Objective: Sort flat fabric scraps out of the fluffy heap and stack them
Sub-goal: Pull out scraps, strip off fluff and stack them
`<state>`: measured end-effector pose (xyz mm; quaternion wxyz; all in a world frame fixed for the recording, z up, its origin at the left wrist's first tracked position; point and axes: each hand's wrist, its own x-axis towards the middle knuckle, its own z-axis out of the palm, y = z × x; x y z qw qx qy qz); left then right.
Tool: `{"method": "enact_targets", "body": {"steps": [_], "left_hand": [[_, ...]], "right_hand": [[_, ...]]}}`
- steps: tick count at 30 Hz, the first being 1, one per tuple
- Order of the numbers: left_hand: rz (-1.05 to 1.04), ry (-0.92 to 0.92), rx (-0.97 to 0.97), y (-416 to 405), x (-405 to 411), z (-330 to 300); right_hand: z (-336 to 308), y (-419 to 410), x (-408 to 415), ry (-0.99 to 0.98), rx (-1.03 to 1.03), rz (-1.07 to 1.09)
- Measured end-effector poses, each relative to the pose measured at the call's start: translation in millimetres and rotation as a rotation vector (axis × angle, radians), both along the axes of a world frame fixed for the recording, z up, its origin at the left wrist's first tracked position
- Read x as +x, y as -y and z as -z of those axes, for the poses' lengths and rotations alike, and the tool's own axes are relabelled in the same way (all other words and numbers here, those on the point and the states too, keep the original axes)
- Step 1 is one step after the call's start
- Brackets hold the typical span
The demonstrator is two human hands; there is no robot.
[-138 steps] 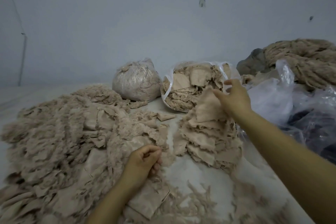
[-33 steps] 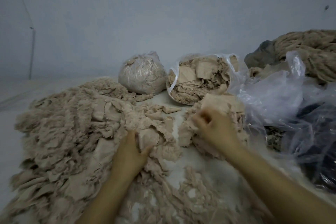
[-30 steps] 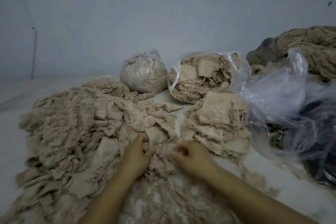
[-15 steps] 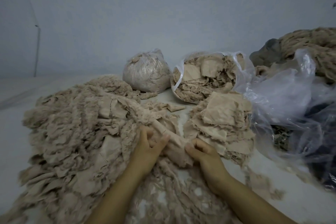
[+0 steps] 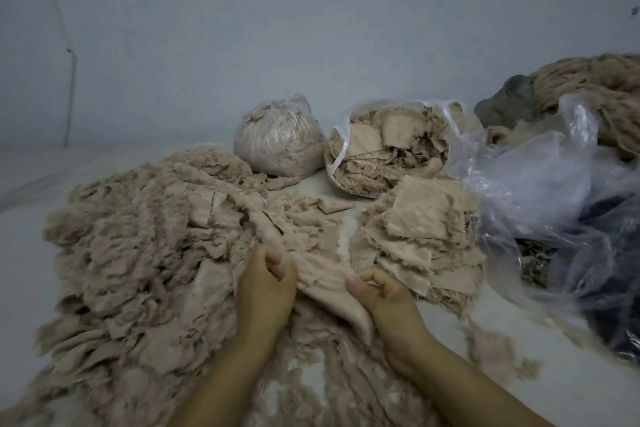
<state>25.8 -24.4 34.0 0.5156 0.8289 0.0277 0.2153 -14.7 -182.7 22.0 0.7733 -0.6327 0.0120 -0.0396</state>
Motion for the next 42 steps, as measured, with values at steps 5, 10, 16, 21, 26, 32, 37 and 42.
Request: {"method": "enact_targets", "body": {"steps": [5, 10, 16, 21, 26, 32, 37, 42], "left_hand": [[0.451, 0.346, 0.373, 1.7, -1.5, 0.6], [0.642, 0.091, 0.534, -0.1, 12.7, 14.8], [0.349, 0.03, 0.375, 1.4, 23.6, 20.8], [0.361, 0.01, 0.339, -21.8, 23.4, 19.9], [0.725, -0.126, 0.061, 10.3, -1.5, 12.0], [0.613, -0.171, -0.133, 2.8, 2.9, 4.7], [0.56, -0.152, -0.2, 0.4, 6.1, 11.1], [0.631, -0.029, -0.048, 3.7, 4.1, 13.0]], "right_hand": [[1.0, 1.3, -4.8, 0.117, -0.193, -0.04], [2.0, 4.9, -4.0, 0.121, -0.385, -0.004], [-5.1, 1.8, -6.2, 0.163, -0.284, 0.043], [-11.7, 25.3, -1.8, -0.012, 0.023, 0.054], [-8.5, 18.7, 0.6, 0.028, 0.12, 0.039], [-5.6, 27.2, 10.5, 0.148, 0.032, 0.345], [-3.5, 32.8, 11.5, 0.146, -0.099, 0.37], [-49.2, 41.8, 25.9, 0.235, -0.219, 0.315]]}}
